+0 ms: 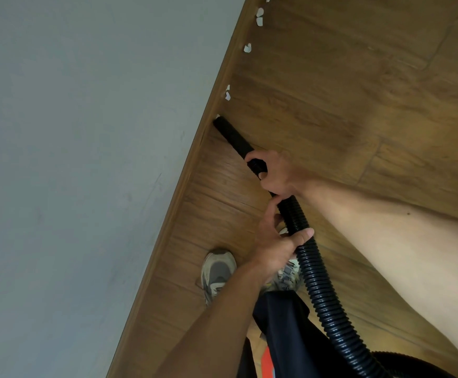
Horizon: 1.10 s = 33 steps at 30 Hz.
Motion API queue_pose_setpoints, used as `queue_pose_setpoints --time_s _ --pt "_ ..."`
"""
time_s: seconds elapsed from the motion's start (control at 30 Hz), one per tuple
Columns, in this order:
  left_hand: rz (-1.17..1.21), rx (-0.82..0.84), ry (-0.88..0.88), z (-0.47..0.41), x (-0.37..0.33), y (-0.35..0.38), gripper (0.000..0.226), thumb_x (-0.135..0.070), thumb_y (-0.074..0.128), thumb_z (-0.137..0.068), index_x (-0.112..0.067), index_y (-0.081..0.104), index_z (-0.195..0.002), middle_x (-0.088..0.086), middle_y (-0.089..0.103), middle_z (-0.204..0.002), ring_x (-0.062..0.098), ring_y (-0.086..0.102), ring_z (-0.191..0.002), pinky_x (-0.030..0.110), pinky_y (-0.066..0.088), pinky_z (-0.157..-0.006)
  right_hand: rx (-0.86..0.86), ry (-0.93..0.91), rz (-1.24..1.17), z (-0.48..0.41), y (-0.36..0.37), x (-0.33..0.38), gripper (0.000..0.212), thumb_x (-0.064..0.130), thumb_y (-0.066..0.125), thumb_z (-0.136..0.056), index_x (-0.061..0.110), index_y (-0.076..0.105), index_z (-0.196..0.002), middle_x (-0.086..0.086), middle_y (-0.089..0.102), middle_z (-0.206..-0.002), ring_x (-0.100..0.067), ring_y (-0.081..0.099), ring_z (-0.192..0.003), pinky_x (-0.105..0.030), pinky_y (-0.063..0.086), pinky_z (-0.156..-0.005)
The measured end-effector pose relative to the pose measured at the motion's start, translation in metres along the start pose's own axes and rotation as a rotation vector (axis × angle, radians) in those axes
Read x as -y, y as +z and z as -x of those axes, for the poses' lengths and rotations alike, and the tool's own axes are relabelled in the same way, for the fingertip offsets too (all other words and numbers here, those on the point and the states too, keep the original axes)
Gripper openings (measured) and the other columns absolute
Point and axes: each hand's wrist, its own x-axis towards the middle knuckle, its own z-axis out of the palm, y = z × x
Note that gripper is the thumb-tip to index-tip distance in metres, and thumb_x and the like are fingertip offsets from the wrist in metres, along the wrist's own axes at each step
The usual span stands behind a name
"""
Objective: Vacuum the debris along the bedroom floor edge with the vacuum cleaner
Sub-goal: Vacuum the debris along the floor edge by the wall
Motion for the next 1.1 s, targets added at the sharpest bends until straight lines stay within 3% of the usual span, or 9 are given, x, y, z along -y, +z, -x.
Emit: queue_pose_setpoints --time_s 0.27,0.37,0.53,0.7,0.87,1.0,1.1 --pt "-0.017 0.010 -0.024 0.007 0.000 0.005 0.069 -0.007 0.076 -0.087 -0.064 0.046 -0.112 -0.002 0.057 -0.132 0.017 0.064 -0.114 0.045 0.061 -0.086 0.009 0.042 -0.051 0.006 0.000 -0.009 0.057 -0.003 0.053 -0.088 0.031 0.053 -0.135 -0.006 0.056 -0.118 -0.020 0.058 -0.096 -0.020 0.041 -0.060" --pt "-0.021 0.011 -0.021 0.011 0.001 0.005 0.068 -0.008 0.076 -0.087 -0.063 0.046 -0.112 -0.005 0.057 -0.131 0.017 0.066 -0.111 0.048 0.060 -0.086 -0.015 0.016 -0.093 0.011 0.002 -0.011 0.054 0.000 0.053 -0.092 0.032 0.053 -0.136 -0.004 0.057 -0.121 -0.018 0.058 -0.097 -0.020 0.044 -0.065" --pt "0.025 -0.012 0.003 0.015 -0.002 -0.002 0.067 -0.006 0.075 -0.088 -0.060 0.046 -0.114 -0.006 0.054 -0.131 0.018 0.062 -0.116 0.037 0.063 -0.080 -0.022 -0.037 -0.131 0.008 0.007 -0.001 0.053 0.001 0.053 -0.093 0.033 0.053 -0.135 -0.003 0.057 -0.127 -0.018 0.059 -0.101 -0.029 0.050 -0.081" --pt "0.005 -0.018 0.000 0.007 -0.006 -0.009 0.064 -0.005 0.074 -0.088 -0.055 0.046 -0.117 -0.002 0.056 -0.130 0.021 0.064 -0.113 0.031 0.063 -0.074 -0.022 -0.006 -0.109 -0.003 0.010 0.001 0.053 0.001 0.051 -0.094 0.033 0.053 -0.136 -0.008 0.058 -0.120 -0.021 0.061 -0.095 -0.027 0.049 -0.073" --pt "0.019 -0.021 -0.013 0.005 -0.003 -0.009 0.066 -0.006 0.074 -0.088 -0.061 0.047 -0.112 -0.003 0.054 -0.133 0.021 0.063 -0.117 0.030 0.062 -0.074 -0.048 -0.010 -0.069 -0.001 0.011 0.003 0.054 -0.001 0.051 -0.092 0.030 0.054 -0.136 -0.007 0.060 -0.115 -0.020 0.062 -0.090 -0.028 0.050 -0.070" --pt "-0.013 -0.003 -0.025 0.007 -0.003 -0.011 0.068 -0.006 0.074 -0.088 -0.051 0.046 -0.131 -0.002 0.055 -0.133 0.022 0.061 -0.119 0.036 0.062 -0.079 -0.038 0.011 -0.041 0.001 0.009 0.005 0.054 -0.001 0.051 -0.091 0.029 0.054 -0.136 -0.010 0.059 -0.117 -0.022 0.062 -0.091 -0.027 0.048 -0.069" --pt "-0.020 0.016 -0.037 0.009 -0.003 -0.010 0.071 -0.006 0.074 -0.088 -0.045 0.042 -0.139 -0.002 0.055 -0.133 0.022 0.061 -0.120 0.032 0.063 -0.076 -0.025 0.024 -0.030 0.005 0.007 0.005 0.056 -0.002 0.052 -0.090 0.028 0.053 -0.137 -0.011 0.058 -0.121 -0.023 0.061 -0.093 -0.028 0.048 -0.071"
